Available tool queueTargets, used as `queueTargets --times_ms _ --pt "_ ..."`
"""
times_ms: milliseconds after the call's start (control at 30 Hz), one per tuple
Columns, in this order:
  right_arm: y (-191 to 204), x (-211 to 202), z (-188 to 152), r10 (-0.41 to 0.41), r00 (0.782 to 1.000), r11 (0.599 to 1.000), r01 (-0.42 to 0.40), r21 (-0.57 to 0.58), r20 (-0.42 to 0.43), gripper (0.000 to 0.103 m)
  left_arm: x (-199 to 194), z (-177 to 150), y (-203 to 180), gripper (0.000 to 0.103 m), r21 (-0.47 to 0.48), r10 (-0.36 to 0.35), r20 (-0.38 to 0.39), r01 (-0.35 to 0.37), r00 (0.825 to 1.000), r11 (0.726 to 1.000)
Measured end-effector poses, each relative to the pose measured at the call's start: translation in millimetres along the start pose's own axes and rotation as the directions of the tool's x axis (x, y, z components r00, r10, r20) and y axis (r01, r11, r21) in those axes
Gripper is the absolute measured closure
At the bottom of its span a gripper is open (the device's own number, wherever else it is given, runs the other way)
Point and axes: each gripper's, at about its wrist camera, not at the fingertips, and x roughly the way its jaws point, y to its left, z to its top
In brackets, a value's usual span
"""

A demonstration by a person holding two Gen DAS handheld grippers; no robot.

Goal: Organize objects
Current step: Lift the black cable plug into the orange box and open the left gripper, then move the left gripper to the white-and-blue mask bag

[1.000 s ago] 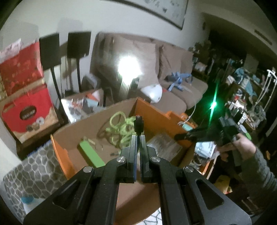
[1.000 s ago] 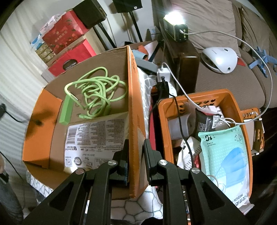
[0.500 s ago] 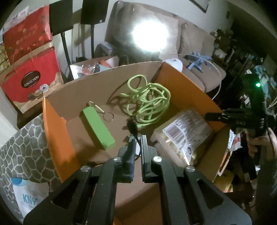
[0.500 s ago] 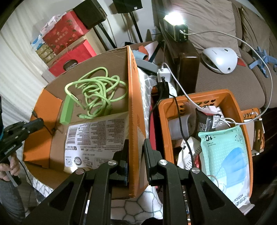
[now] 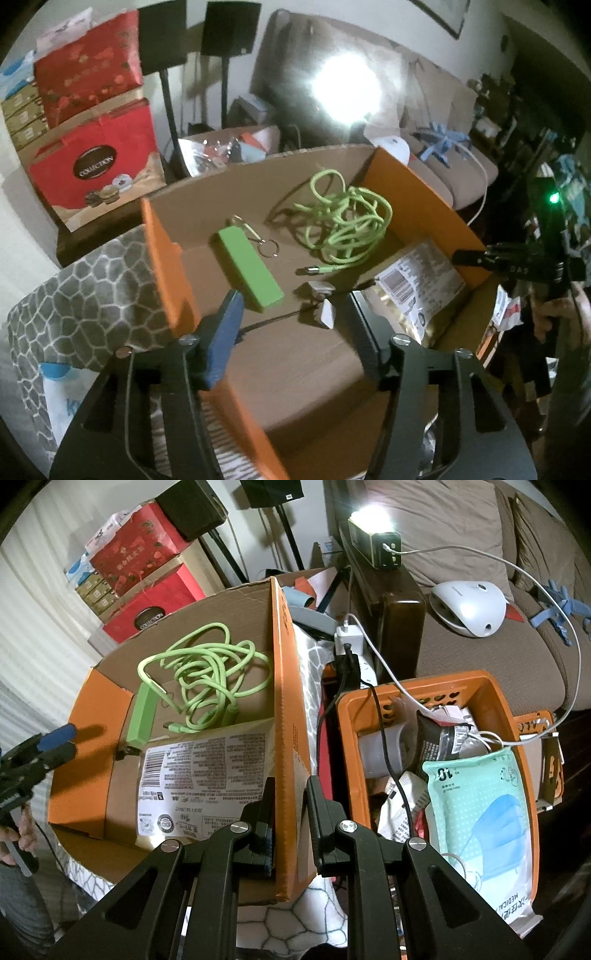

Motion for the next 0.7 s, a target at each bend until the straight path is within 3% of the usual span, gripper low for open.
queueTargets --times_ms 233,367,500,700 --pt "-0.2 -0.2 -0.5 0.001 1.000 1.000 -0.001 0.001 0.001 0.087 -32.4 -7.3 18.5 0.012 -0.008 0.091 0.067 -0.091 0.994 0.996" --pt "-0.1 -0.2 -0.6 0.001 1.000 1.000 -0.001 0.001 0.001 0.087 -42.6 -13.1 30.7 0.008 -0.016 0.132 0.073 -0.131 0.989 0.991" --pt "-0.1 -0.2 -0.6 0.000 1.000 1.000 0.000 -0.001 0.001 0.087 -50.9 -20.6 46.6 0.000 -0.051 0.131 0.073 -0.127 0.989 0.991" --pt "-0.5 -0.3 -0.5 0.000 1.000 1.000 0.000 -0.003 0.000 0.087 -62.4 -33.8 73.3 0.000 -0.109 0.149 0.061 -0.142 0.987 0.984"
